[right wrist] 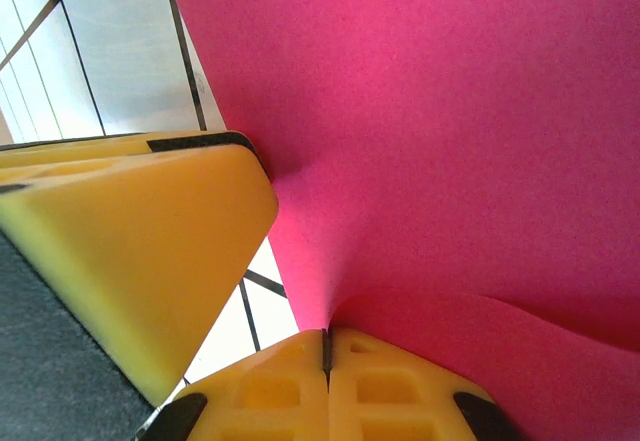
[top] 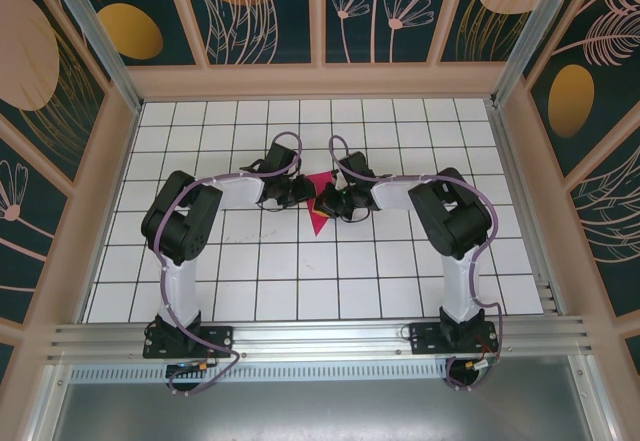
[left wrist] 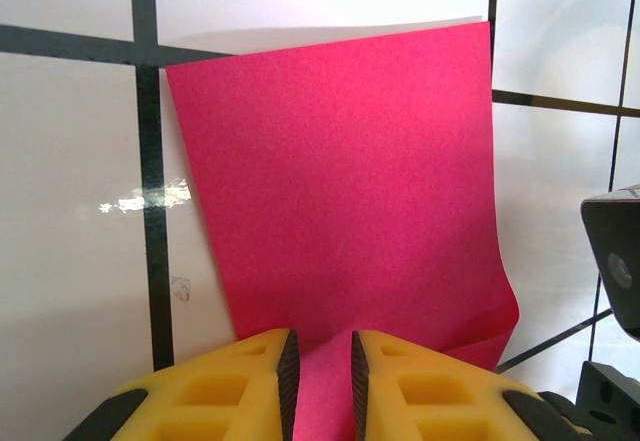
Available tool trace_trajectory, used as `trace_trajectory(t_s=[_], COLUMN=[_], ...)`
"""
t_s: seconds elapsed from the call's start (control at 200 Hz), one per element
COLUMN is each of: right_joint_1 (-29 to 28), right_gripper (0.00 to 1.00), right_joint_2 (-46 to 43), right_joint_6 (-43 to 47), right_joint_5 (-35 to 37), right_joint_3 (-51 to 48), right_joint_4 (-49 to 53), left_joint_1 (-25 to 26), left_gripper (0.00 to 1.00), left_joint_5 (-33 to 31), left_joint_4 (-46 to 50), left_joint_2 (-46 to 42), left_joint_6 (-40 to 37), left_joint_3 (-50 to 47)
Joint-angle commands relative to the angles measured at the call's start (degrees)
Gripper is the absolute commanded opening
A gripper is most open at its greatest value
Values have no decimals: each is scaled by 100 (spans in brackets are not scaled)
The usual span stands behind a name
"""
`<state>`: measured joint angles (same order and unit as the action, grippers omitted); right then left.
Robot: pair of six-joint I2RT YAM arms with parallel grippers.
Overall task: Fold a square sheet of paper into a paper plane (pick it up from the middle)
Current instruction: Third fold the triangle at the center of the table.
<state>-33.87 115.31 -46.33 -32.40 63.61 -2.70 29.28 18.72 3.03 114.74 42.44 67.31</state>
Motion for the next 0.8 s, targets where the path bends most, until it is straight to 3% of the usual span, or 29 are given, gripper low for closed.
trace_trajectory(t_s=[0.0,0.325,0.61,0.796], right_joint_1=[-36,-43,-49,-38], right_gripper=[1,9,30,35], right_joint_2=[177,208,167,125], right_joint_6=[170,208,177,143], right_joint_5=[259,309,305,322], right_joint_3=[134,99,42,-31], right_joint_4=[203,302,235,190], left_joint_1=[0,-300,-492,-493], left_gripper=[26,31,31,31], left_joint_5=[-320,-909,-805,-663], left_joint_4=[451,640,536,421], left_joint_2=[-98,-712,-927,-903], left_joint_6=[-21,371,431,483], left_joint_3=[50,-121,-411,-471])
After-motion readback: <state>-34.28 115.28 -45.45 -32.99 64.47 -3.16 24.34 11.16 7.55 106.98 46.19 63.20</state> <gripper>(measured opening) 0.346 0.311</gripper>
